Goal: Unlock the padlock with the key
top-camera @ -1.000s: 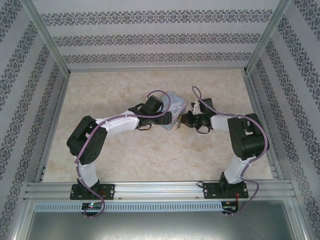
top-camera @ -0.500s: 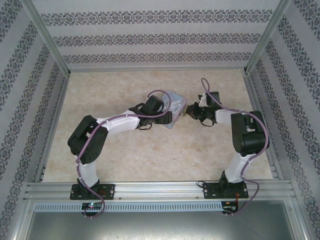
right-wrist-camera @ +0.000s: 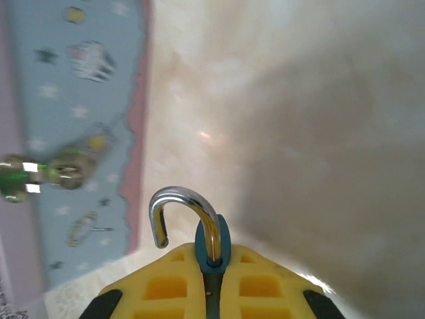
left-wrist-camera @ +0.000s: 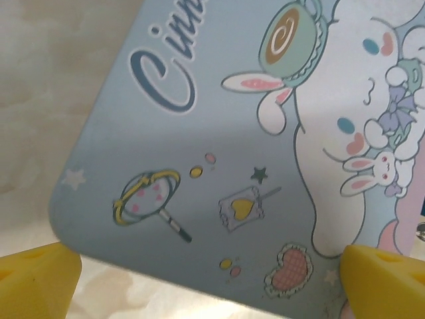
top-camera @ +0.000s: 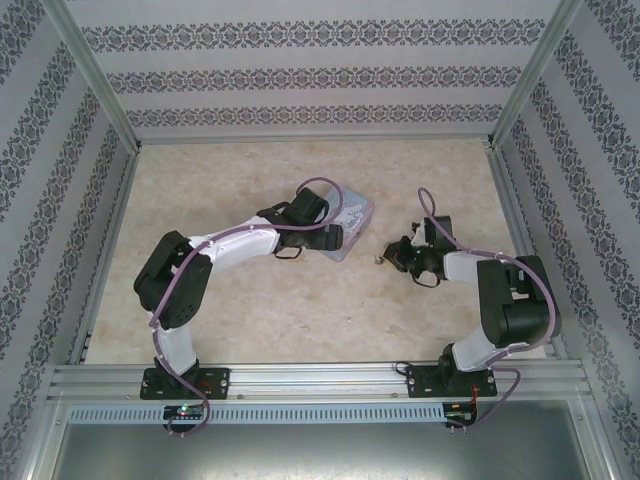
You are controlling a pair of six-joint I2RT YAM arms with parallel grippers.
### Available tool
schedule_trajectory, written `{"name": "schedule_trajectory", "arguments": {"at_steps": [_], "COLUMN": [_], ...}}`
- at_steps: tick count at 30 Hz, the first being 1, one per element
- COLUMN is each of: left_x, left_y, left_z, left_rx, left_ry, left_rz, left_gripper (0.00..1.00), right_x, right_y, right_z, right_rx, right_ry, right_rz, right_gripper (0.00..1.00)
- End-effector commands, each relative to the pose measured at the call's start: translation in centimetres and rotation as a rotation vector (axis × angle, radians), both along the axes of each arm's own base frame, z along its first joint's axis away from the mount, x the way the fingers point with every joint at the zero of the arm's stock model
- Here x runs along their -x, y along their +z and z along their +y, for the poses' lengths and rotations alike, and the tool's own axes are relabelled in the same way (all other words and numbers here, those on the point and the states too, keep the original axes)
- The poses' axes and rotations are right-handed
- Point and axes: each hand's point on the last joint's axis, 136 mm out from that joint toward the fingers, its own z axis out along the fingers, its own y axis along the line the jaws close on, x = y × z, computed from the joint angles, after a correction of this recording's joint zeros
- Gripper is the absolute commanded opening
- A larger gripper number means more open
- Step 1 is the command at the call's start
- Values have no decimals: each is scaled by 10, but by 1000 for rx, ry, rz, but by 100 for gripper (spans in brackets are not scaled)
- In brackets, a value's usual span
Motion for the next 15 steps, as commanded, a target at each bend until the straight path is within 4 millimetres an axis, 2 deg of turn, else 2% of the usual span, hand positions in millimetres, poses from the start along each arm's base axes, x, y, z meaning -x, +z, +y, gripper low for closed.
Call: {"name": "schedule_trajectory", "arguments": {"at_steps": [1,2,4,6,8,12,13,15], "left_x": [17,19,23,28,32,39,40,40], "left_y": [28,36,54,70,86,120,129,143], "left_z": [10,12,19,27,38,71,82,107], "left_rx": [-15,-7,5,11,9,-15,-28,-62], "left_ry": [-28,-24,-14,2,26,104,136,198], "left_rz": [16,6,-16,-47,-81,-178,-214,-282], "left_gripper": [99,100,100,99,100,99,100,100], "right_x": [7,11,19,27,32,37,37,34], "right_y": [-1,-1,0,5,17,59,72,99], "right_z": [-10,-13,-21,-28,-33,-39,-42,-48], "right_rx": [22,29,50,68,78,93,105,132], "right_ry": [-57,-71,-108,-138,-161,-181,-187,-207], "right_rz": [4,9,8,7,-16,-106,-134,-198], "right_gripper": [10,16,36,48,59,79,92,98]}}
